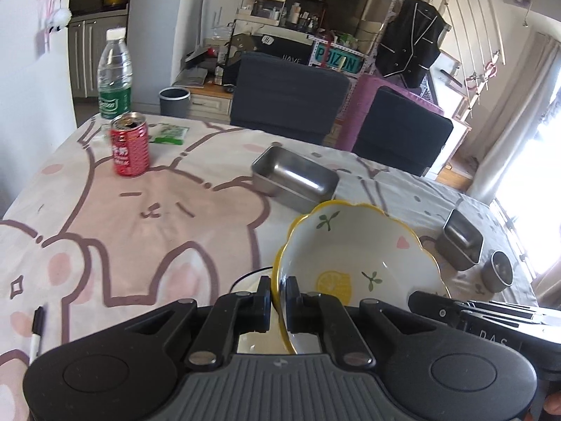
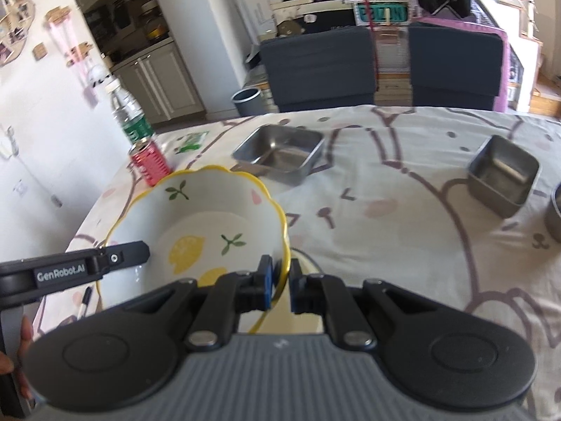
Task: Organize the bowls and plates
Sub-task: 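Lift the yellow-rimmed bowl with both grippers and carry it toward the cream bowl, then lower the yellow-rimmed bowl into the cream bowl with both grippers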
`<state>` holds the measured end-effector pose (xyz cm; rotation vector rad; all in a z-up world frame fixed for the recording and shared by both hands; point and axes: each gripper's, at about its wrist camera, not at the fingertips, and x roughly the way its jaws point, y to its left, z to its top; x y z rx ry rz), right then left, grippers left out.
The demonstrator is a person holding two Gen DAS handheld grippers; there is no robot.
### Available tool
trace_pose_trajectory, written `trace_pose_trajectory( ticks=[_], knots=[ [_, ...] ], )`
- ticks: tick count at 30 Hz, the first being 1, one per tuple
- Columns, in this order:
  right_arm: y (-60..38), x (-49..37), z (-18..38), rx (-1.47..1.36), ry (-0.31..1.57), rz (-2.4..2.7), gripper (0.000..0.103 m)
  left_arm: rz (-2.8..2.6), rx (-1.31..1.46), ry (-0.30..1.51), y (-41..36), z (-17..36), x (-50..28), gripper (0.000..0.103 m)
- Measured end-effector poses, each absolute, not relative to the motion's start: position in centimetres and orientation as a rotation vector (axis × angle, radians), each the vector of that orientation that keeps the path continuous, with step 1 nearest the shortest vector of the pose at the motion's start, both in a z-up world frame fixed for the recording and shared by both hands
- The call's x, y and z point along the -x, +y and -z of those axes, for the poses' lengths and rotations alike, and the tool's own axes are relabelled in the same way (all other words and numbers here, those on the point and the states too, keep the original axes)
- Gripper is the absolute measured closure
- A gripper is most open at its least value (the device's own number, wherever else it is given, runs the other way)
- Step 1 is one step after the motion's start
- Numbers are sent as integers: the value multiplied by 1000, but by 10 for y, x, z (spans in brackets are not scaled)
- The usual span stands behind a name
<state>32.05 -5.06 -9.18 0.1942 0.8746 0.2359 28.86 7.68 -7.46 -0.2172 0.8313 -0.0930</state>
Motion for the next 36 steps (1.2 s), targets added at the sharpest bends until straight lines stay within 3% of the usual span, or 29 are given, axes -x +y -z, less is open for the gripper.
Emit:
trace_pose_trajectory(
  ticks=[36],
  knots=[
    [-43, -347, 142, -170, 1095, -222, 91, 56, 160, 1086, 62, 134, -325, 92]
  ],
)
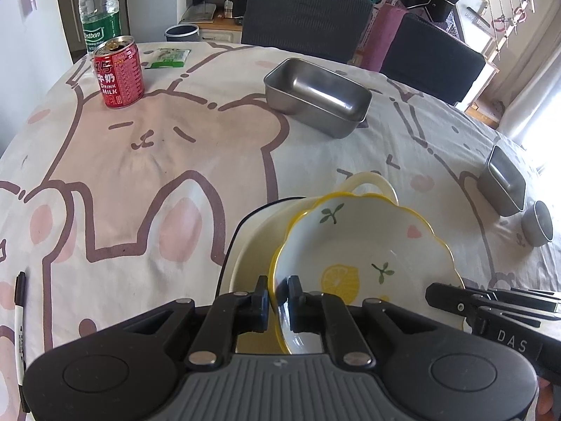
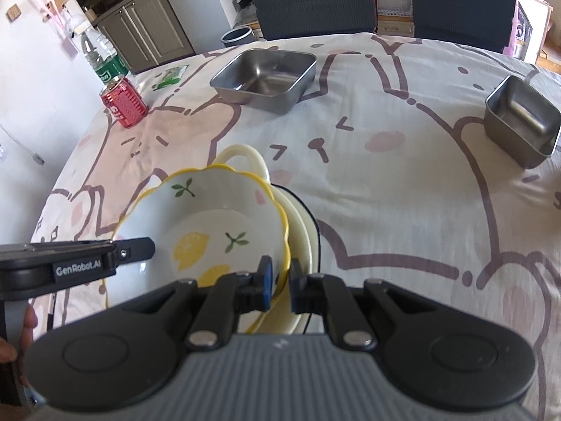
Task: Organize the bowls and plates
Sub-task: 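Lower the yellow-rimmed bowl into the cream bowl with both grippers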
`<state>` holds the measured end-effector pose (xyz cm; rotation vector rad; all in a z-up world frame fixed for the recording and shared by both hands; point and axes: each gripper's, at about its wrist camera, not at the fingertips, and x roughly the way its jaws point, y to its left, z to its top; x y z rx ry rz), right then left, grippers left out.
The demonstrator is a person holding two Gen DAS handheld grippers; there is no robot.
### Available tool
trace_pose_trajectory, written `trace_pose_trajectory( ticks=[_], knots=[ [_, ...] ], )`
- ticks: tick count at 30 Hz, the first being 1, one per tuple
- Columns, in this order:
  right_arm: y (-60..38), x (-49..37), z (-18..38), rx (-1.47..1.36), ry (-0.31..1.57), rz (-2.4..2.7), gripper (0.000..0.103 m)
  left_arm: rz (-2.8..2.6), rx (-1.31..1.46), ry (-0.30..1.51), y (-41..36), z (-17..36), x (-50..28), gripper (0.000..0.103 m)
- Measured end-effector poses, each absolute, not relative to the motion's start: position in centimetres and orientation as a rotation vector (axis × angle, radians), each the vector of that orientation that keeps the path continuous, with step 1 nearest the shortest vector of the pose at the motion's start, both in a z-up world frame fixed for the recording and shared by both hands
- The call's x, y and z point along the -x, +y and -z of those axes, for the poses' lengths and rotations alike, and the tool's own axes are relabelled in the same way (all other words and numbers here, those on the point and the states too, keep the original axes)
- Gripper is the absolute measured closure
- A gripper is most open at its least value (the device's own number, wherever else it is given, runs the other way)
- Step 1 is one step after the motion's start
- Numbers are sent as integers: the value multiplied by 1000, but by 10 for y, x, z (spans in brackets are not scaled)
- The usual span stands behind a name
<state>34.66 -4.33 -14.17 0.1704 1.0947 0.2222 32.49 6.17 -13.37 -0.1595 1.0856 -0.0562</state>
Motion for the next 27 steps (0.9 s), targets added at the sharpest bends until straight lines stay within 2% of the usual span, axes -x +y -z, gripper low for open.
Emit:
trace_pose_trajectory(
  ticks=[27],
  knots=[
    [-35, -350, 146, -97, 1120, -213, 92, 48, 145, 1088, 66, 138, -328, 92]
  ],
)
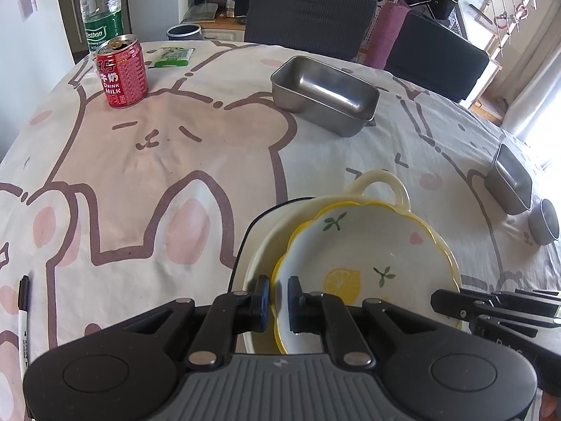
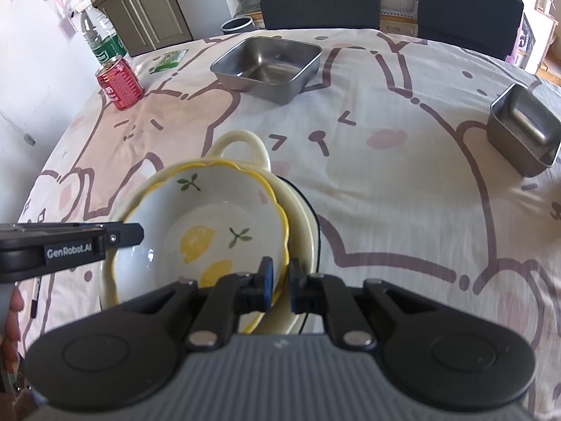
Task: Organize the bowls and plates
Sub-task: 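Lower the yellow-rimmed bowl into the cream bowl with both grippers, then open both grippers and release the yellow-rimmed bowl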
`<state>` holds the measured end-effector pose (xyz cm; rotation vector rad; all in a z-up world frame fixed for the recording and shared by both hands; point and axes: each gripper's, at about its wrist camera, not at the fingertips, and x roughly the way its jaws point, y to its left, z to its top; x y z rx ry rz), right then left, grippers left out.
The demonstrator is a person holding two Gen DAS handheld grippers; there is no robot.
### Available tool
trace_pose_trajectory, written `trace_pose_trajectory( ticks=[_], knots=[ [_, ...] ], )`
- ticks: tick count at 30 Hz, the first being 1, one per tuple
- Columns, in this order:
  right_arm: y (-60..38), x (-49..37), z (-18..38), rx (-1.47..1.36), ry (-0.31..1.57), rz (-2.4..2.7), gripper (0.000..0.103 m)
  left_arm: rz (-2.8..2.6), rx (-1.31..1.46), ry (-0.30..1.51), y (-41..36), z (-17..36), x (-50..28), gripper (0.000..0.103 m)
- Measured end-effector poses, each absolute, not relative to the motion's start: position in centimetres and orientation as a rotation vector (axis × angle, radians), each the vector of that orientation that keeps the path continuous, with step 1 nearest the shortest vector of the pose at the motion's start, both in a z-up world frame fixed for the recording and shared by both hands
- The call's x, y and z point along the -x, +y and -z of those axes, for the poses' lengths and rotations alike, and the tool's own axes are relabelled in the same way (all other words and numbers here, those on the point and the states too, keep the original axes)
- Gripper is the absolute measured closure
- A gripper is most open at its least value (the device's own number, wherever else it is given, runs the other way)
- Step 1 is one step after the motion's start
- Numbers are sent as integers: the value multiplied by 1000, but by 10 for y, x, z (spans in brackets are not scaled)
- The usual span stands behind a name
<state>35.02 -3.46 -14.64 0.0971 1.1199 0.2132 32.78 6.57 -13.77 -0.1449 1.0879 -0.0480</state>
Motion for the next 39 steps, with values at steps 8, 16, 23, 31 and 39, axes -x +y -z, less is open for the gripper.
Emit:
trace_pose_trajectory(
  ticks=[8, 16, 23, 31, 39],
  knots=[
    [-30, -347, 147, -48, 1149, -250, 91, 60, 148, 1087, 69, 137, -326, 92],
    [-33, -347, 146, -71, 1162, -253, 90, 68, 152, 1086, 72, 134, -323, 92],
    [-34, -344, 143, -75, 1154, -249, 88, 78, 143, 1088, 72, 130, -318, 92],
    [-43, -337, 126, -116, 1073, -255, 51, 85, 139, 1081, 72, 126, -314, 92],
    [-46, -335, 120, -104, 1048, -253, 20, 101, 133, 1051, 70, 117, -310, 87]
  ],
)
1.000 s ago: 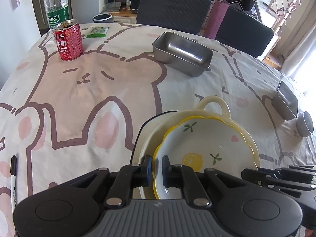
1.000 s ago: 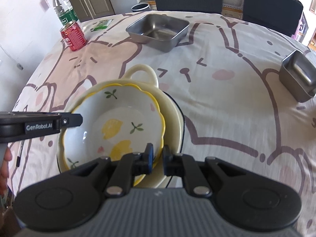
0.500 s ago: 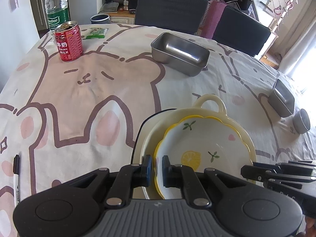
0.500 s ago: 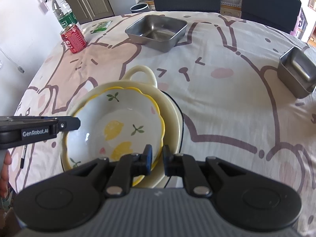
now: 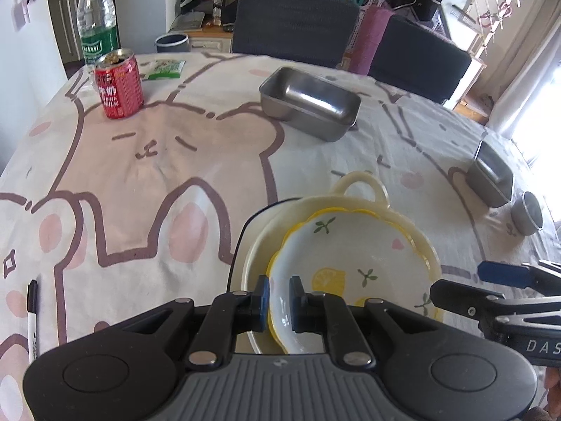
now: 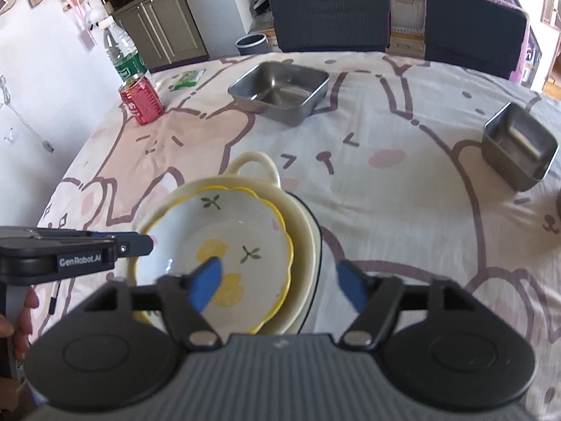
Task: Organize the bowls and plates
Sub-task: 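Open both grippers and release the yellow-rimmed bowl, then move both grippers to the rectangular steel tray rim and close them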
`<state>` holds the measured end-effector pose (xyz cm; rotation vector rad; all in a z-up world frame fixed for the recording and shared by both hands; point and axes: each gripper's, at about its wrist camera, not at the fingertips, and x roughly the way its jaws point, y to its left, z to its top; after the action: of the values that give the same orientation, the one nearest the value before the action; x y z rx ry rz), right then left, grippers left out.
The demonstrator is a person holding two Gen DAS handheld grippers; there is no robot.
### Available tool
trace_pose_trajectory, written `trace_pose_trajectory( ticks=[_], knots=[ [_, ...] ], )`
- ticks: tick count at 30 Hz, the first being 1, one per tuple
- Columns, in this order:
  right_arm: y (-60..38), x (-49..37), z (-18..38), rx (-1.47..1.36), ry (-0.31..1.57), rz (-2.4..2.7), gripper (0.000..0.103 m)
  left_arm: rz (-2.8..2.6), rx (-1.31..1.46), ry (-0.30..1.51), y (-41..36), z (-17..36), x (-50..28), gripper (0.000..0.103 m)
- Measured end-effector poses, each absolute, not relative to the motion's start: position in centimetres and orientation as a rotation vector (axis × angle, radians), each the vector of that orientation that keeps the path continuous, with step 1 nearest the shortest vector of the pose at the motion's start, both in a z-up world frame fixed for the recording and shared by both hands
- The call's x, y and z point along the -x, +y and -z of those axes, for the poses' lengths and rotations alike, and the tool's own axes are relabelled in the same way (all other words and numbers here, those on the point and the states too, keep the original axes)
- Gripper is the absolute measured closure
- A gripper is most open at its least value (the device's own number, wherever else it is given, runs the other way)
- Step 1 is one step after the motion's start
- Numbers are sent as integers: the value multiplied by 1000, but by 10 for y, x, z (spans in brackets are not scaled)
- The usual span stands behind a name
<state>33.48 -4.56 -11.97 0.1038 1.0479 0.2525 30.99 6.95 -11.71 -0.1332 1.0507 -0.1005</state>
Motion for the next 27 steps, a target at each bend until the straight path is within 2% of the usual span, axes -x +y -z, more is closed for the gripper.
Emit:
trace_pose_trajectory(
  ticks=[1, 3, 4, 6, 11, 17, 27],
  knots=[
    [-46, -334, 118, -96, 1040, -242, 14, 100, 132, 1037, 70, 114, -309, 83],
    [-48, -332, 114, -91, 1017, -231, 6, 97, 123, 1002, 70, 107, -306, 61],
    [-50, -332, 112, -94, 1009, -230, 2, 96, 117, 984, 70, 103, -305, 55],
    [-54, -331, 108, -114, 993, -230, 1, 98, 116, 950, 71, 96, -305, 37],
    [-65, -333, 100, -151, 947, -204, 1, 103, 123, 855, 77, 79, -306, 9],
    [-77, -351, 90, -192, 864, -194, 1, 80, 85, 814, 85, 73, -337, 1],
    [-74, -434, 109, -206, 851, -147, 1, 144, 22, 792, 100, 92, -433, 0]
  ],
)
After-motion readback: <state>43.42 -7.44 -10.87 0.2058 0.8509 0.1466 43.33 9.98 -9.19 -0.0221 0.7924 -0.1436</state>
